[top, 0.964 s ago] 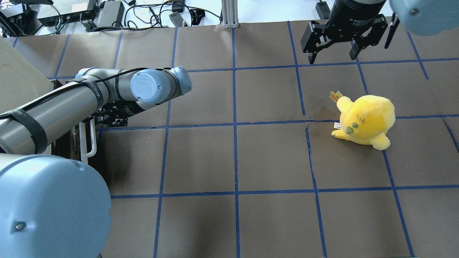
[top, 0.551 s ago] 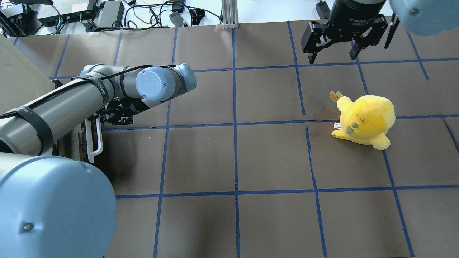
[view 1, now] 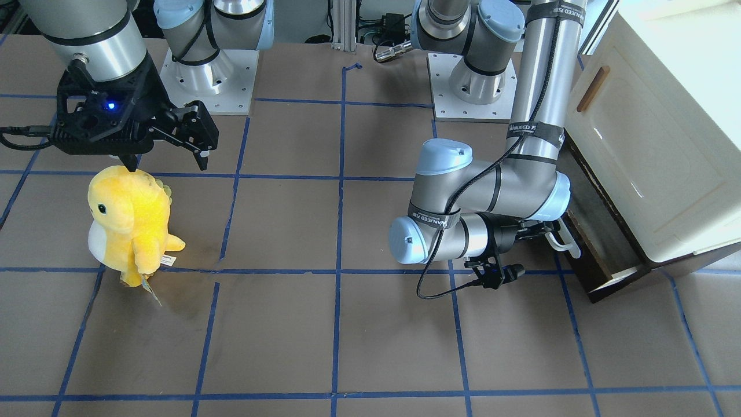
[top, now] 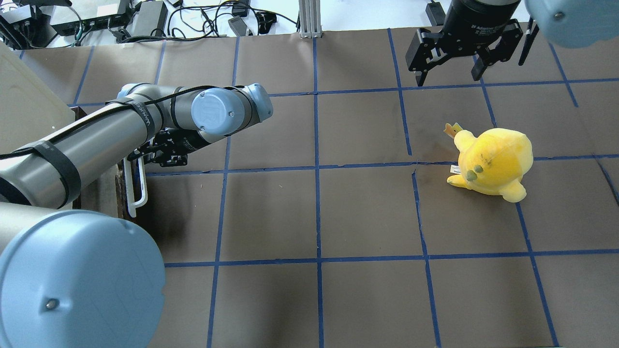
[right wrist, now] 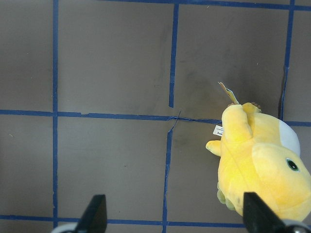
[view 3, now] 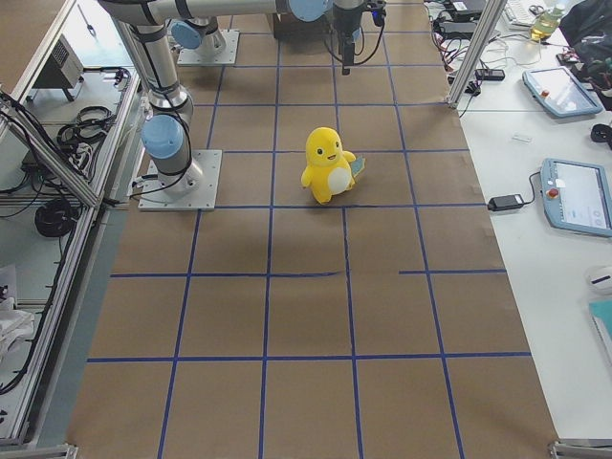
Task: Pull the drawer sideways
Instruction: 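Pull the drawer out of the white box with the left gripper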
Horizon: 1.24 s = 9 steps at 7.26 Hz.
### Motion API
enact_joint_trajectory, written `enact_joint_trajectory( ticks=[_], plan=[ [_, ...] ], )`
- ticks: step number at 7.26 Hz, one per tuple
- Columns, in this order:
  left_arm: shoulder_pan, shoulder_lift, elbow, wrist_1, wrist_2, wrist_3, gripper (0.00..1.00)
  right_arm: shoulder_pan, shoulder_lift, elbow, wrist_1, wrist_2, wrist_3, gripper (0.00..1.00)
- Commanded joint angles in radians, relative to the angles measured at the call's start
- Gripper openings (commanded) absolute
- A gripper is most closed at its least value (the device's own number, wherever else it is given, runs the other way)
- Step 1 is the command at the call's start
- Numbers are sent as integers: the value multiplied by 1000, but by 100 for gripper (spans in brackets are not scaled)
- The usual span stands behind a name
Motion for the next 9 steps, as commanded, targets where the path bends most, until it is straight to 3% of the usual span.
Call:
enact_joint_trajectory(
  ticks=[1,9],
  plan=[
    [-14,-7,18,0,-12,2,7,0,0,0,0,0,0,100],
    [-50,-24,50,0,-32,11,7,0,0,0,0,0,0,100]
  ],
)
